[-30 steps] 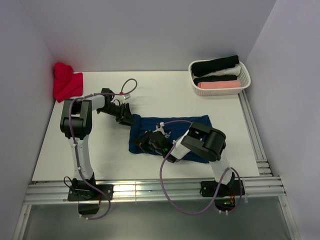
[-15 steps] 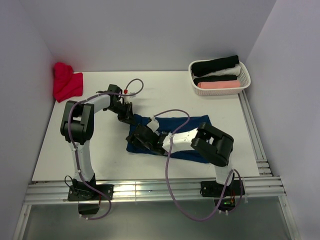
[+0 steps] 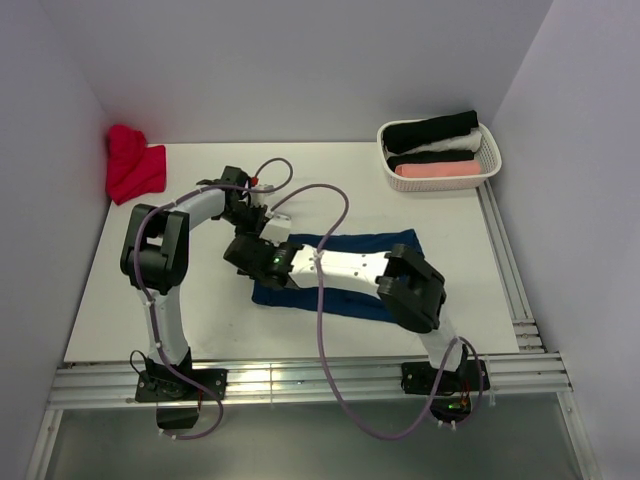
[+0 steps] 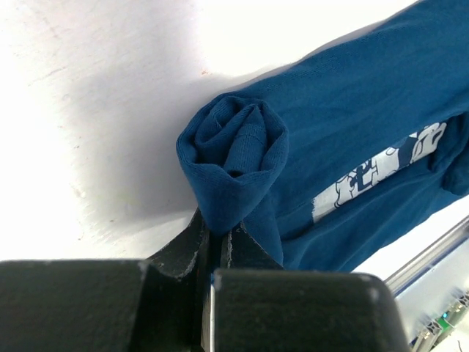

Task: Roll the t-shirts
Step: Roll the tshirt

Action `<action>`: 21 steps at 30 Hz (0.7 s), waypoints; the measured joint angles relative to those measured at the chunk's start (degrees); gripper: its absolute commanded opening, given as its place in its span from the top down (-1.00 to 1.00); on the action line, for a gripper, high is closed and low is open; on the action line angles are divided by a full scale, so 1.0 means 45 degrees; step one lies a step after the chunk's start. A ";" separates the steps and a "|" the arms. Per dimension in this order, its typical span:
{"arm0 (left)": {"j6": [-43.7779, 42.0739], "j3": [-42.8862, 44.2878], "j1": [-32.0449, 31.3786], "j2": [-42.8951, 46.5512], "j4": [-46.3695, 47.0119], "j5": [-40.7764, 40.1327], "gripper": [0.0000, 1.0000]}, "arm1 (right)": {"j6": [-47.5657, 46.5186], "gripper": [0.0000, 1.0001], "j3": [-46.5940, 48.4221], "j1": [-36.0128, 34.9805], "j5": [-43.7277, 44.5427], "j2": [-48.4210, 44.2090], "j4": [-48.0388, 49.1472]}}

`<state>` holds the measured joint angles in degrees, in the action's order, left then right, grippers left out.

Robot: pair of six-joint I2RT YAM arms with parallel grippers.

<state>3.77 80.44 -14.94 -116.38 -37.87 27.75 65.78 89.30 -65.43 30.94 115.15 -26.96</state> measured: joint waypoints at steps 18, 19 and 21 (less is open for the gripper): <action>-0.0262 0.0107 -0.0257 0.0238 -0.0568 -0.1112 0.99 | -0.1715 0.04 0.4357 0.0044 0.0695 0.3483 -0.2710; -0.0267 0.0131 -0.0262 0.0238 -0.0607 -0.1156 0.99 | -0.1739 0.05 0.4425 0.0044 0.0685 0.3575 -0.2744; -0.0277 0.0194 -0.0272 0.0238 -0.0743 -0.1253 0.99 | -0.1783 0.05 0.4532 0.0049 0.0627 0.3769 -0.2973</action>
<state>2.52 81.32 -16.16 -115.31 -41.21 22.11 57.76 109.69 -65.21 33.76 132.11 -40.34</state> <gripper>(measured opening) 0.045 0.479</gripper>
